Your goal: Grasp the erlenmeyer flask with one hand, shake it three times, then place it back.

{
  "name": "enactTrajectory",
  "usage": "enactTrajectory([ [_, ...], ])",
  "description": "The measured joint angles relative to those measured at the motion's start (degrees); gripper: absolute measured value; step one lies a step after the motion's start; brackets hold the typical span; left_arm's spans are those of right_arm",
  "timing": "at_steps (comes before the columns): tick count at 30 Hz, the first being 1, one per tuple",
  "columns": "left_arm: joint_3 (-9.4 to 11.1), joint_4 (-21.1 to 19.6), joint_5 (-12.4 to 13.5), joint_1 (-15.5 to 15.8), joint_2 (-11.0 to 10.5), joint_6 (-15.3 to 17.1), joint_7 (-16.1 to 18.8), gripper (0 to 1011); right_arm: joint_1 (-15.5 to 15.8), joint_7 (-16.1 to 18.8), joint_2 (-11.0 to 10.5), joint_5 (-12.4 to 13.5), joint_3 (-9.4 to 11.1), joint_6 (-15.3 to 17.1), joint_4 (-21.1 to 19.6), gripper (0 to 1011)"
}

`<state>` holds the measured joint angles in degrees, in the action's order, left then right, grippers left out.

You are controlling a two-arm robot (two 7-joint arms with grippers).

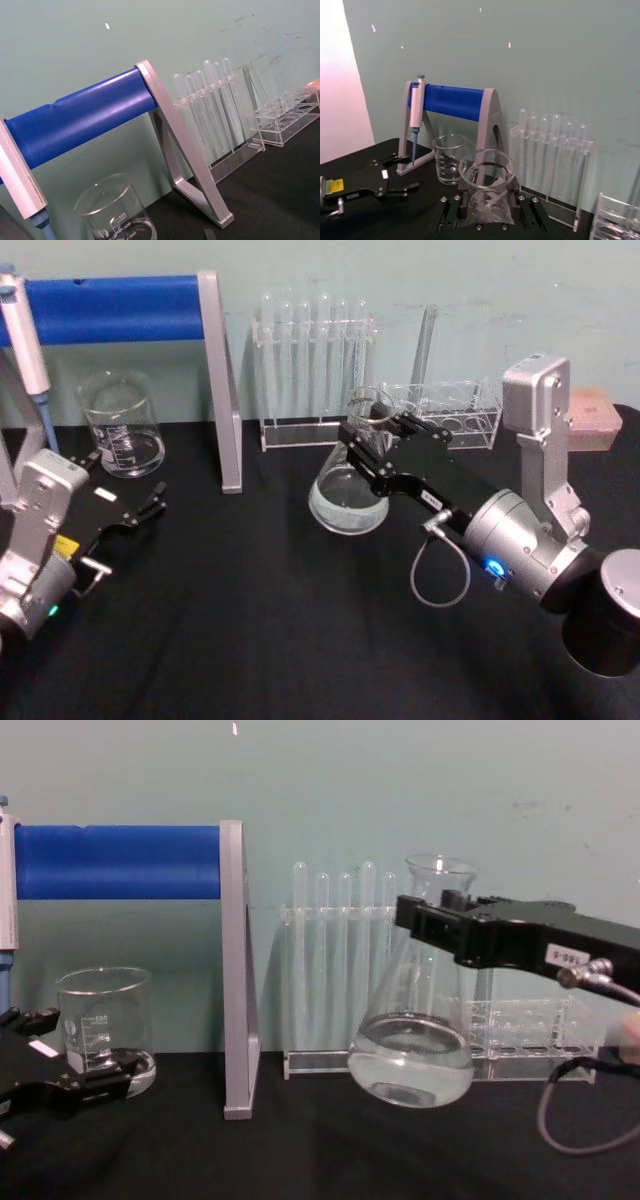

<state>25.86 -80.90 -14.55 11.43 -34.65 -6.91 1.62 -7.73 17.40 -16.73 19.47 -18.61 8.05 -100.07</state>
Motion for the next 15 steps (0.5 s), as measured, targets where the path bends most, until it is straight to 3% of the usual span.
enactTrajectory([
  [7, 0.0, 0.0, 0.0, 0.0, 0.0, 0.0, 0.0, 1001, 0.28, -1.19, -0.38, 0.36, 0.36, -0.2, -0.22, 457],
  [15, 0.0, 0.0, 0.0, 0.0, 0.0, 0.0, 0.0, 1000, 2.87, -5.45, -0.93, 0.22, 4.56, -0.3, -1.89, 457],
])
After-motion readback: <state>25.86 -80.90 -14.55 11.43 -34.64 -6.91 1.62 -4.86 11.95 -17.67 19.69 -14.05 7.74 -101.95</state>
